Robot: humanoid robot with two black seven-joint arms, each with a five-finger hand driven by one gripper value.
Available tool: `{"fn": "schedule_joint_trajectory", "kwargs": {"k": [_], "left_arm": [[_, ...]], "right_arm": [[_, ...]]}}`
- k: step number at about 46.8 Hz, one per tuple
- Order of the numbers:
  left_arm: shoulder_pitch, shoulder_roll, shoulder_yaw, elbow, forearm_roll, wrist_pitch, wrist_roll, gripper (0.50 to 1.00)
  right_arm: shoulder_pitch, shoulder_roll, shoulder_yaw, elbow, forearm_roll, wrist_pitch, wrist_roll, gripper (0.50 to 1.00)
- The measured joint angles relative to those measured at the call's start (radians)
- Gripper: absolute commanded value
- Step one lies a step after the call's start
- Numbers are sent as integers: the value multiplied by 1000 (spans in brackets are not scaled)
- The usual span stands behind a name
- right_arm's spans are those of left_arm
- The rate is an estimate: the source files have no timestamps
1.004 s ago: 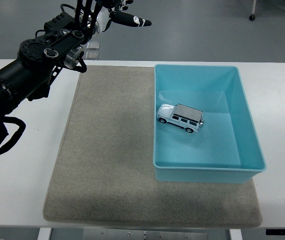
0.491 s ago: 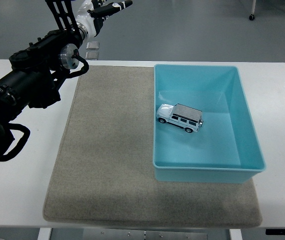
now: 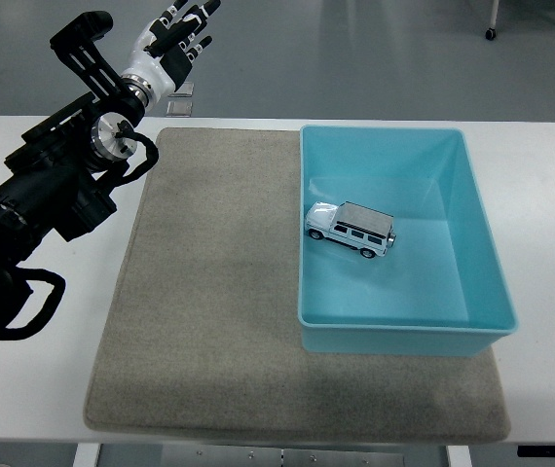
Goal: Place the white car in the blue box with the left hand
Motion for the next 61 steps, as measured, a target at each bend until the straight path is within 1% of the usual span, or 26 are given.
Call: {"fn": "schedule_joint_trajectory", "kwargs": {"k": [3,10,18,25,35,56,61], "left_arm": [[8,2,-8,0,0,-9,-7,999],[15,2,-12,1,0,10,-9,999],[21,10,-30,1,0,12,-9,999],[37,41,-23,0,10,12,-9,999],[43,47,-17,-4,13,11,-9,999],[43,45,-27,-11,12,-3,-9,999],[43,45,-28,-12,12,-18,-9,999]], "right_arm": [[0,0,0,0,0,0,0,936],[0,0,0,0,0,0,0,936],[0,0,0,0,0,0,0,936],[0,0,0,0,0,0,0,936],[0,0,0,0,0,0,0,936],[0,0,2,0,1,1,0,936],[0,0,5,29,4,19,0,936]]}}
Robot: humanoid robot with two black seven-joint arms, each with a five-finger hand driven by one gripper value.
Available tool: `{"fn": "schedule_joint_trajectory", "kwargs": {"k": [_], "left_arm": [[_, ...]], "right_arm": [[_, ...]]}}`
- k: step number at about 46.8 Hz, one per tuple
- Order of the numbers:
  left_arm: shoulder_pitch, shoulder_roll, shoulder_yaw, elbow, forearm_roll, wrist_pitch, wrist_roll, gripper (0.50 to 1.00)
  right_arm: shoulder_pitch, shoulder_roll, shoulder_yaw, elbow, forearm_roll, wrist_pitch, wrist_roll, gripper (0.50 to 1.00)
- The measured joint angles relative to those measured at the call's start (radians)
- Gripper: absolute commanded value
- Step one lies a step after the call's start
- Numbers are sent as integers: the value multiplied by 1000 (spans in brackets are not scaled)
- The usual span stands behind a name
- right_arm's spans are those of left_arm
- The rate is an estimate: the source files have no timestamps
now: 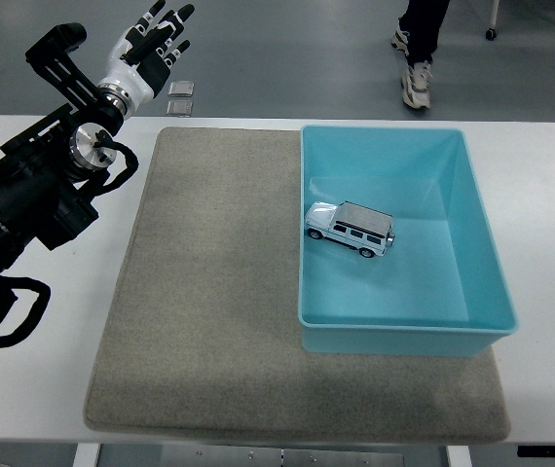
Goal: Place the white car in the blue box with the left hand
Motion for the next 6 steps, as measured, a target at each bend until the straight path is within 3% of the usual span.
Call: {"fn": "schedule_joint_trajectory", "kwargs": {"k": [6], "left_arm": [[-1,0,-2,1,-2,-2,0,999]], "right_arm": [[0,0,0,55,-1,-1,0,936]]}}
